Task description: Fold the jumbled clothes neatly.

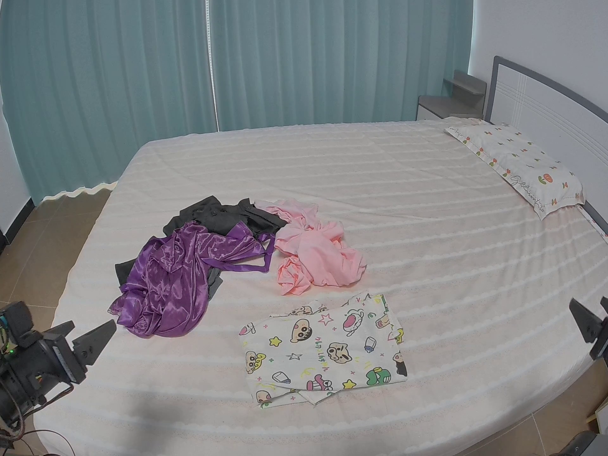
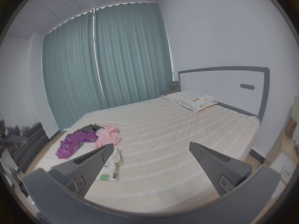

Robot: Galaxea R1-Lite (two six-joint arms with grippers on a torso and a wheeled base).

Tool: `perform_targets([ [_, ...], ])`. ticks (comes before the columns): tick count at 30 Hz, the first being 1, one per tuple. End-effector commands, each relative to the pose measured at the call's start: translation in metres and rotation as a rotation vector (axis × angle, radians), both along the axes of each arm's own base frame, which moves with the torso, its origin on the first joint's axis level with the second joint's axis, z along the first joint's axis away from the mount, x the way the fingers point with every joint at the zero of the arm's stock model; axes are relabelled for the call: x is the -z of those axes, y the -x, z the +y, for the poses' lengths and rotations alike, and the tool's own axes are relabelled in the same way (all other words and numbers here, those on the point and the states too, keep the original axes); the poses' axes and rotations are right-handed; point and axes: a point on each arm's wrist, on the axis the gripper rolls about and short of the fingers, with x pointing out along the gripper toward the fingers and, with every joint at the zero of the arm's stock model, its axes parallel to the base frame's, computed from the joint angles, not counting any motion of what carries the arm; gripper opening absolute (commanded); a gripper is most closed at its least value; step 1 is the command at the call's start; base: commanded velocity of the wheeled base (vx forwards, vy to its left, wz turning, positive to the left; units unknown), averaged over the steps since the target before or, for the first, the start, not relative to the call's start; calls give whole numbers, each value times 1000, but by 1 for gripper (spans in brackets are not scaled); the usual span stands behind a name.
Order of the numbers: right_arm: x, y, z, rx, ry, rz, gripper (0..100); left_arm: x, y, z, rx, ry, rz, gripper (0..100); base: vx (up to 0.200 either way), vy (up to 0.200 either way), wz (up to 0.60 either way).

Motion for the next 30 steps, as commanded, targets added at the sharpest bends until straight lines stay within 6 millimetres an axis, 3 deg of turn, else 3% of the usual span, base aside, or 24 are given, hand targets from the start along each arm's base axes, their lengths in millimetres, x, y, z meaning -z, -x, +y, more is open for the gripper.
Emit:
perform_targets([
  [1, 40, 68, -7, 192, 200, -43, 100, -23, 81, 22, -151, -42, -234, 100, 0, 0, 0],
  [5, 59, 76, -7, 186, 221, -65, 100, -14, 91, 26, -205, -110, -246, 100, 0, 0, 0],
  [11, 81, 71, -7, 144, 241, -89, 100, -4, 107, 30, -259, -261, -312, 100, 0, 0, 0],
  [14, 82, 72, -6, 50, 244, -186, 100, -3, 112, 30, -324, -278, -324, 100, 0, 0, 0],
  [22, 80, 71, -6, 37, 274, -221, 100, 19, 119, 23, -453, -322, -320, 100, 0, 0, 0],
  [26, 81, 71, -5, 14, 251, -214, 100, 28, 118, 22, -430, -312, -346, 100, 0, 0, 0],
  [30, 82, 71, -5, 18, 221, -215, 100, 48, 115, 21, -290, -301, -397, 100, 0, 0, 0],
])
